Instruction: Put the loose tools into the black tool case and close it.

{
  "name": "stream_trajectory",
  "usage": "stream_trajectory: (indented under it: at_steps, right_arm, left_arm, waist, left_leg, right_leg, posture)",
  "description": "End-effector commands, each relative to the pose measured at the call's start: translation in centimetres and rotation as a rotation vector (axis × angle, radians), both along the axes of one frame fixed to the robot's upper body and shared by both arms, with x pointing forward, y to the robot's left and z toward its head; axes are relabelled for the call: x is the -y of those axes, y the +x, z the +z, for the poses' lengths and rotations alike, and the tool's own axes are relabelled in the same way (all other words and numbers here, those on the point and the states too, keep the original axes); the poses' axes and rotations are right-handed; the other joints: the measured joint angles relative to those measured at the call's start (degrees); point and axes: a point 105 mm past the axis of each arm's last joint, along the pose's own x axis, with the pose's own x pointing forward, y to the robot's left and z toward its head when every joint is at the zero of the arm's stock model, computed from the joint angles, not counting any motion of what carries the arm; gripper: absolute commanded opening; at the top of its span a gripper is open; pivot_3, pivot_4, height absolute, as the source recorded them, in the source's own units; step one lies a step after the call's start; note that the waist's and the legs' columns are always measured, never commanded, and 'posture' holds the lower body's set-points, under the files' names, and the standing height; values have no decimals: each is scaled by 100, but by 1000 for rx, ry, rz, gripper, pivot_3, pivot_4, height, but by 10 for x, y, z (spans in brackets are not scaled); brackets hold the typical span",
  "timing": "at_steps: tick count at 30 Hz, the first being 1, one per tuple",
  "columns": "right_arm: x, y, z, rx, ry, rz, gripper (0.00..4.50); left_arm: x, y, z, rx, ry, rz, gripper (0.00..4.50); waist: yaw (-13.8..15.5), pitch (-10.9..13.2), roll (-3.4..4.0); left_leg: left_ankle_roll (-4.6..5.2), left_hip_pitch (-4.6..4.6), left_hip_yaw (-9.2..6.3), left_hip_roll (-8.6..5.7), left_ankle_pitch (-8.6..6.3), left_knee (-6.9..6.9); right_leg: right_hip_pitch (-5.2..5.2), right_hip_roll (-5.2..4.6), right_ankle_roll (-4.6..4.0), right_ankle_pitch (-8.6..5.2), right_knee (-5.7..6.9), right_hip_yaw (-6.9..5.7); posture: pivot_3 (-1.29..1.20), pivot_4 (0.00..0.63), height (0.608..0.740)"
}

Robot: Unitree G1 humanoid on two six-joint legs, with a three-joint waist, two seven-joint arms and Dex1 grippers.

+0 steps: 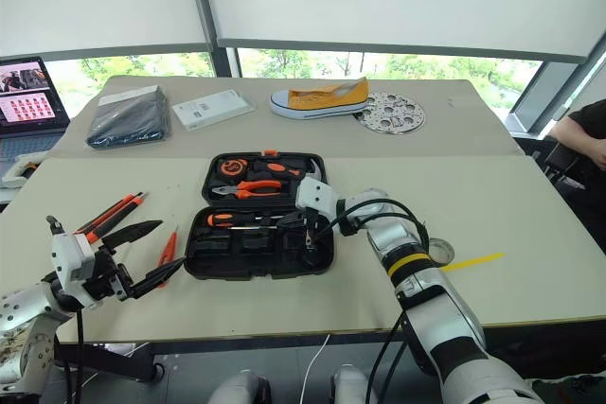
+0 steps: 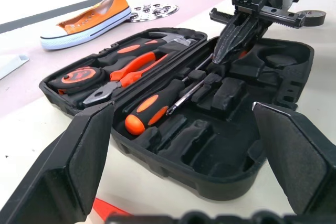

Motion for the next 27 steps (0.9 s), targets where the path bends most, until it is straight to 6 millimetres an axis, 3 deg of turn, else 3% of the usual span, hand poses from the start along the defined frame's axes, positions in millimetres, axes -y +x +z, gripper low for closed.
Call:
stream_trajectory:
  at_steps: [1,3,4,5,9,11,14,17,19,22,27]
  right_arm:
    - [4,1,11,24,82,-31,40]
    - [8,-7,35,33,213,10,40]
    - [15,-14,44,31,263,32,591]
    - [24,-21,51,43,304,51,707]
    - [59,-46,67,108,413,33,2110]
    - [76,-63,68,120,446,45,2812]
    - [98,-84,62,143,463,47,3817]
    - [128,-95,43,156,387,-43,3817]
    - [143,-99,37,101,395,-96,4046]
    - [153,-97,36,112,401,-149,4443]
    - [139,-96,49,154,439,-96,4443]
  left_arm:
    - [-8,-5,11,25,8,41,4500]
    - [-20,-9,12,11,-8,90,4500]
    - [-28,-12,11,-3,-14,125,4500]
    - [-40,-17,10,-19,-18,172,4500]
    - [-89,-38,-1,-111,-24,409,4500]
    - [-118,-51,-10,-196,-16,580,4500]
    - [-137,-71,-14,-254,-31,675,4500]
    - [-158,-92,-17,-314,-21,784,4500]
    - [-163,-100,-19,-346,-23,815,4500]
    - [-153,-101,-15,-371,-47,778,4500]
    - [-110,-73,-1,-416,-75,674,4500]
  waist:
    - [-24,-1,-1]
    - [-21,1,0]
    - [-19,1,0]
    - [-17,1,0]
    - [-1,1,0]
    - [20,0,-3]
    - [56,-1,-4]
    - [84,0,-4]
    - [106,-1,-8]
    - [114,0,-9]
    - [125,5,-24]
  left_leg:
    - [-2,1,-1,1,1,0]
    - [-3,-4,-3,1,2,-1]
    - [-3,-9,-4,0,2,-1]
    - [-3,-22,-8,1,3,-2]
    - [-2,-39,-16,-1,0,-35]
    - [-9,-38,-18,-1,-5,-53]
    - [-17,-33,-21,-2,-11,-67]
    - [-19,-27,-19,0,-12,-74]
    - [-21,-23,-20,-1,-11,-74]
    - [-23,-16,-19,-1,-11,-74]
    - [-71,0,-20,31,-32,-74]
  right_leg:
    - [1,-1,-2,-1,1,0]
    - [-2,-2,-2,0,1,-2]
    - [-7,-4,0,1,1,-3]
    - [-14,-4,10,7,-2,-9]
    - [-29,-19,37,13,-20,-18]
    - [-31,-19,33,4,-28,-27]
    - [-31,-13,21,-13,-30,-43]
    - [-32,-12,16,-20,-27,-46]
    - [-29,-12,12,-29,-27,-51]
    - [-23,-18,-22,-55,-29,-46]
    - [-14,-14,15,-70,-23,-53]
  posture:
    - [0,150,740]
    - [0,150,740]
    - [0,150,740]
    - [0,150,740]
    - [0,150,740]
    - [0,150,740]
    - [0,150,740]
    - [0,150,740]
    - [0,150,740]
    - [0,150,740]
    - [0,150,740]
